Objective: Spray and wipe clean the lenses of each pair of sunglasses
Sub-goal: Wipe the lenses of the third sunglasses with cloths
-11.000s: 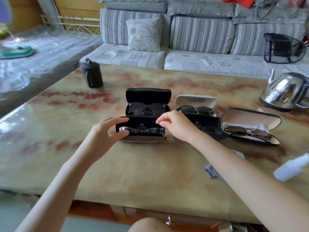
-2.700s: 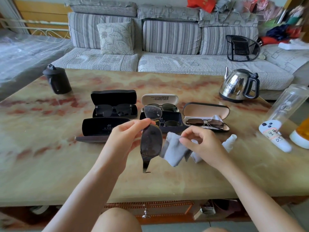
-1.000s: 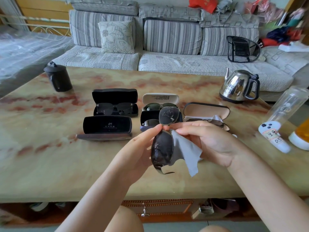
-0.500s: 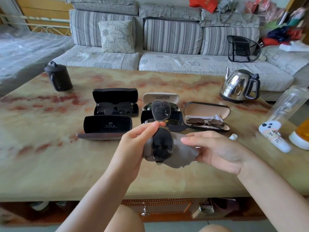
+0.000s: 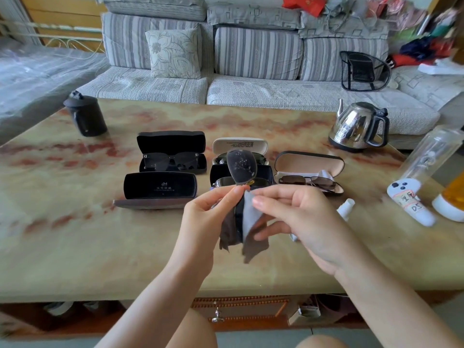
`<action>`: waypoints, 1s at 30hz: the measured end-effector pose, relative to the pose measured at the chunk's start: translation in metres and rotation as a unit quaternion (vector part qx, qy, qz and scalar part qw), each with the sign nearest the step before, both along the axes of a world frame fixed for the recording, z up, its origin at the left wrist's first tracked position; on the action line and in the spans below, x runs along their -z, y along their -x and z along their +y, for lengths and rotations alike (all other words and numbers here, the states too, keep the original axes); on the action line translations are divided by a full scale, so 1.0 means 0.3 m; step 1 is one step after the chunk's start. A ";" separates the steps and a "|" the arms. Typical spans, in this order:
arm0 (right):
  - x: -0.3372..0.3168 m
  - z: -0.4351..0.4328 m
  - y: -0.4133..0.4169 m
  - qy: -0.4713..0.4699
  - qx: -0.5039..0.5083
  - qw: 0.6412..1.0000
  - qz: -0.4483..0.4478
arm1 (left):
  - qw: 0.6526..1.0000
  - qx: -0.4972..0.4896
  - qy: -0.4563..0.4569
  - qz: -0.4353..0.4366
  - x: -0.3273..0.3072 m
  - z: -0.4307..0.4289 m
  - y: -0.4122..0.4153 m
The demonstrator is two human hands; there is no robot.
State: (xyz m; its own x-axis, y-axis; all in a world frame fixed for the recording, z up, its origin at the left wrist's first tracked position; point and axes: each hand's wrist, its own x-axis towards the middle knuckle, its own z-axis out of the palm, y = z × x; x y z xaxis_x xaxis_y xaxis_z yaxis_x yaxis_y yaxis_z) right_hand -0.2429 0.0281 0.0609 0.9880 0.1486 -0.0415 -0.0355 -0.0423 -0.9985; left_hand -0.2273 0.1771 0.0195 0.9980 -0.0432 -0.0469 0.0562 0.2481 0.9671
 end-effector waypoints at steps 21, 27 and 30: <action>0.088 0.030 0.000 0.028 0.021 0.999 0.027 | 0.999 0.010 0.039 0.003 0.006 -0.028 0.012; 0.087 0.065 -0.006 -0.036 0.087 0.995 0.030 | 0.999 0.024 0.027 -0.001 -0.010 -0.037 0.024; 0.089 0.091 -0.010 -0.059 0.109 0.992 0.023 | 0.999 0.023 0.022 -0.007 -0.012 -0.038 0.019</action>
State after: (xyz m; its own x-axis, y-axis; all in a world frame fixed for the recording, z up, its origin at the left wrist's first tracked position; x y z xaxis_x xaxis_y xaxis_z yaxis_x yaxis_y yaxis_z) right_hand -0.2399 0.0554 0.0342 0.9946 -0.0627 -0.0828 -0.0771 0.0882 -0.9931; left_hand -0.2330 0.1658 0.0231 0.9955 -0.0903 -0.0292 0.0542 0.2886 0.9559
